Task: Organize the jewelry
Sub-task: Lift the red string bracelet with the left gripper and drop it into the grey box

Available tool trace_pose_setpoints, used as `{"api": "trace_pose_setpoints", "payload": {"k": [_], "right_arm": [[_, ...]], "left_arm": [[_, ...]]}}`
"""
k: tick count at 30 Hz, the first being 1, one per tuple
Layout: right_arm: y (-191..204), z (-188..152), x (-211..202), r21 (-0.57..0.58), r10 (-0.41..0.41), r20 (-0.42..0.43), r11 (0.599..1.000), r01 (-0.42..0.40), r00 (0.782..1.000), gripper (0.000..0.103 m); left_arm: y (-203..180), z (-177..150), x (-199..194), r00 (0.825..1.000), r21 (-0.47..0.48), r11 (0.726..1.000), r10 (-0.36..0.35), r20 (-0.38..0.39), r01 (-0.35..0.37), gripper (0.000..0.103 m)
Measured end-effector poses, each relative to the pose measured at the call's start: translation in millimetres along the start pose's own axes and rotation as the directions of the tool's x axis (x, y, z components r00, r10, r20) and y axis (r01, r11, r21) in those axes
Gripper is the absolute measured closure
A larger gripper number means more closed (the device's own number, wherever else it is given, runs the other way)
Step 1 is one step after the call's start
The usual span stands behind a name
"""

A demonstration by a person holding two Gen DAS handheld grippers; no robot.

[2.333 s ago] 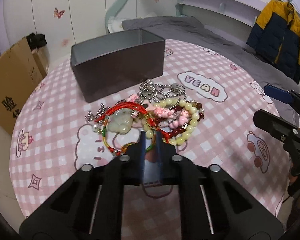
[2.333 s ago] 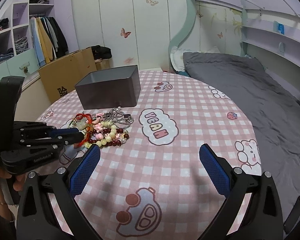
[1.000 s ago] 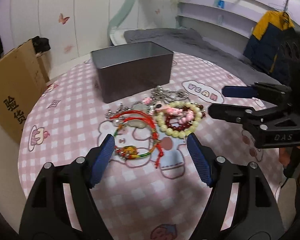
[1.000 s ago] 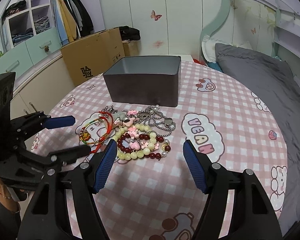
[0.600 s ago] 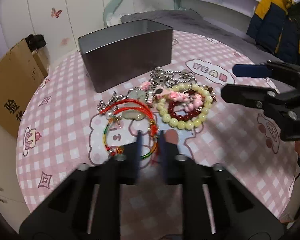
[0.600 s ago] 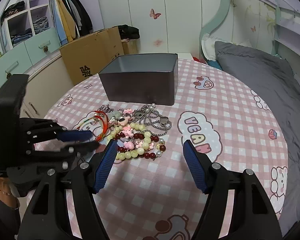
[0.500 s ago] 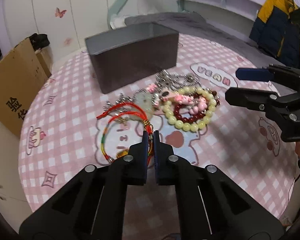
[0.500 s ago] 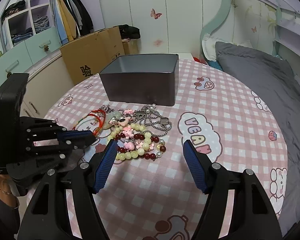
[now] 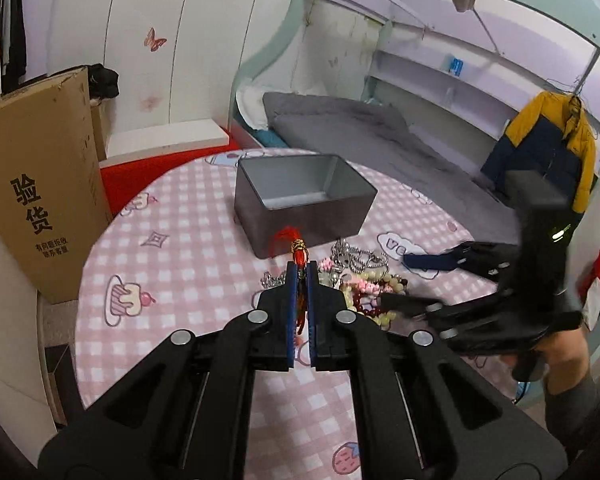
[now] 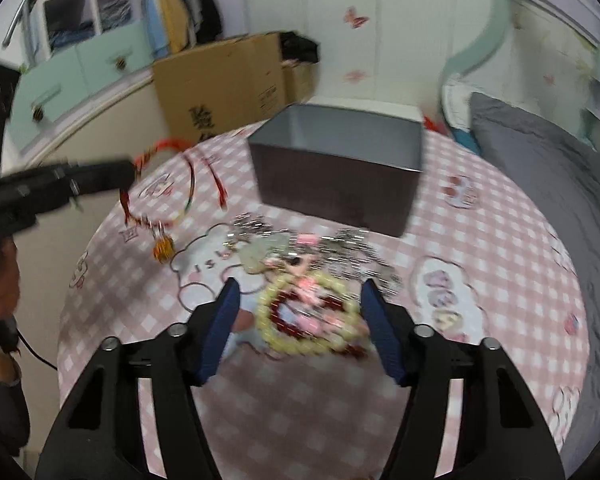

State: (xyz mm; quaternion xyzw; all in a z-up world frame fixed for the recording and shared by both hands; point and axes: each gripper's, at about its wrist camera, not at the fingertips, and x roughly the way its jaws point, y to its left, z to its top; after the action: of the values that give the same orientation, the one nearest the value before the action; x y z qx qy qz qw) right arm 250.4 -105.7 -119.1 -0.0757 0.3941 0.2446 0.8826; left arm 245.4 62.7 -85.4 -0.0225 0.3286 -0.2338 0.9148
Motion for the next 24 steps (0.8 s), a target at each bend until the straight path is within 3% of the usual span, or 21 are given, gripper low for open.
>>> {"api": "trace_pose_setpoints", "payload": {"k": [1,9,15,19,21,24], "right_arm": [[4,2,7,-0.019,0.000,-0.015,1.000,-0.001,1.000,0.058],[9,14,41,-0.103,-0.083,-0.078,0.992,0.075,0.993,0.070],[7,17,51,-0.121,-0.065,-0.101,0.991,0.053,0.993,0.089],[2,17,48,-0.109,-0.044,-0.104,0.993,0.033,0.994,0.091],[-1,17,40,-0.092,-0.026,-0.087,0.996,0.018,0.996,0.098],[-9,21,23,-0.058,0.013,-0.063,0.998,-0.016,0.998,0.099]], "left_arm": [[0,1,-1,1.000,0.002,1.000,-0.001,0.003,0.001,0.099],[0,0,-1,1.000,0.018,0.999,-0.029,-0.003,0.029,0.099],[-1,4,6,0.999,0.026,0.999,-0.047,-0.018,0.048,0.099],[0,11,10,0.997,0.020,0.997,-0.070,-0.024,0.070,0.099],[0,17,12,0.997,0.018,0.997,-0.078,-0.022,0.078,0.099],[-4,27,13,0.995,0.023,0.995,-0.099,-0.018,0.100,0.099]]}}
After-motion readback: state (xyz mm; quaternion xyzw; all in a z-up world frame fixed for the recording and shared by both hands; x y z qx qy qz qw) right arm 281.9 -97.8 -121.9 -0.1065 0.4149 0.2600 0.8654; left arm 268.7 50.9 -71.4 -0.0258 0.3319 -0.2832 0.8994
